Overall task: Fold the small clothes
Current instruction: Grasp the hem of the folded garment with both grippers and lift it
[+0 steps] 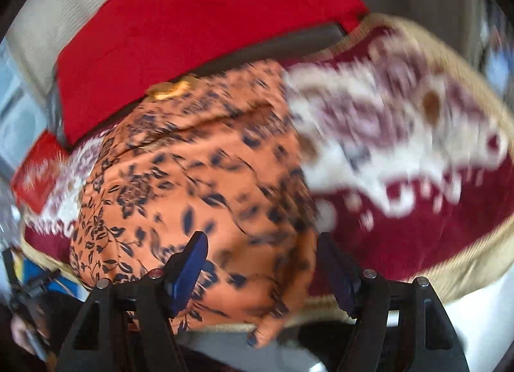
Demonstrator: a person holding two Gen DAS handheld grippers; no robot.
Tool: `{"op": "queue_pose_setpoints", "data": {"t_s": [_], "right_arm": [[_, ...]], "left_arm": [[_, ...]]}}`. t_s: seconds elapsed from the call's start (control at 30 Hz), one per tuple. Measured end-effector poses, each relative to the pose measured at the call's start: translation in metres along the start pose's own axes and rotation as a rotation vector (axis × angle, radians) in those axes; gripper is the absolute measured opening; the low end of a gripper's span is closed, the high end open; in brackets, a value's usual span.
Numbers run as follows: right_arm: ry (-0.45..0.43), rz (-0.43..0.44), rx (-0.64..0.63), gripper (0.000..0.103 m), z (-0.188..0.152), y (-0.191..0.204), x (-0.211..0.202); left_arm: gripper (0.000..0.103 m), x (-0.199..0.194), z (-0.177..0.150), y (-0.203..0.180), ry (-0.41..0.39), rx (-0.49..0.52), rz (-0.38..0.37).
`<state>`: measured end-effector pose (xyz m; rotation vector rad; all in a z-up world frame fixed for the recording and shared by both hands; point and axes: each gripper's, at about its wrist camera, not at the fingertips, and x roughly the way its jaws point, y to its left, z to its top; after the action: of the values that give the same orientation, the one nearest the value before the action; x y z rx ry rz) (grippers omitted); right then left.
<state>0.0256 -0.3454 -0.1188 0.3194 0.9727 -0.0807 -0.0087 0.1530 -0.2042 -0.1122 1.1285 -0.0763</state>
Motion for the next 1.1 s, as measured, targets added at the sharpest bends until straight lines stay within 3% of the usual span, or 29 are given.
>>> {"op": "queue_pose_setpoints", "data": {"t_s": [0.07, 0.13, 0.17, 0.3, 0.33, 0.4, 0.57, 0.67, 0.8, 0.87, 0.9, 1.0, 1.1], "right_arm": [[0.028, 0.028, 0.081, 0.074, -0.01, -0.023, 0.008], [0.041, 0.058, 0.136, 0.074, -0.016, -0.037, 0.015], [0.055, 0.076, 0.169, 0.074, -0.02, -0.043, 0.02], [0.129, 0.098, 0.212, 0.073, -0.03, -0.042, 0.045], [0.152, 0.076, 0.213, 0.073, -0.034, -0.038, 0.054], [0.171, 0.04, 0.213, 0.073, -0.039, -0.034, 0.062], [0.154, -0.044, 0.157, 0.072, -0.047, -0.019, 0.066], [0.167, -0.043, 0.16, 0.064, -0.052, -0.018, 0.068], [0.173, -0.047, 0.156, 0.063, -0.057, -0.018, 0.068], [0.168, -0.05, 0.149, 0.059, -0.059, -0.019, 0.069], [0.163, -0.043, 0.139, 0.057, -0.06, -0.019, 0.07], [0.155, -0.031, 0.121, 0.042, -0.058, -0.009, 0.069], [0.146, 0.005, 0.116, 0.023, -0.06, -0.007, 0.063]], "left_arm": [[0.075, 0.005, -0.004, 0.005, 0.013, -0.02, -0.02], [0.048, 0.01, -0.006, 0.005, 0.033, -0.014, -0.021], [0.046, 0.012, -0.006, 0.005, 0.044, -0.014, -0.028], [0.048, 0.019, -0.01, 0.003, 0.072, -0.027, -0.063], [0.06, 0.021, -0.009, 0.003, 0.086, -0.026, -0.059], [0.071, 0.024, -0.011, 0.003, 0.103, -0.033, -0.046], [0.072, 0.033, -0.017, -0.009, 0.13, -0.021, -0.088], [0.072, 0.045, -0.024, -0.024, 0.147, 0.002, -0.093], [0.071, 0.061, -0.028, -0.042, 0.151, 0.034, -0.083], [0.047, 0.062, -0.03, -0.05, 0.126, 0.056, -0.118], [0.024, 0.064, -0.029, -0.053, 0.132, 0.059, -0.129], [0.006, 0.061, -0.029, -0.056, 0.11, 0.061, -0.152], [0.005, 0.046, -0.025, -0.055, 0.071, 0.068, -0.19]]}}
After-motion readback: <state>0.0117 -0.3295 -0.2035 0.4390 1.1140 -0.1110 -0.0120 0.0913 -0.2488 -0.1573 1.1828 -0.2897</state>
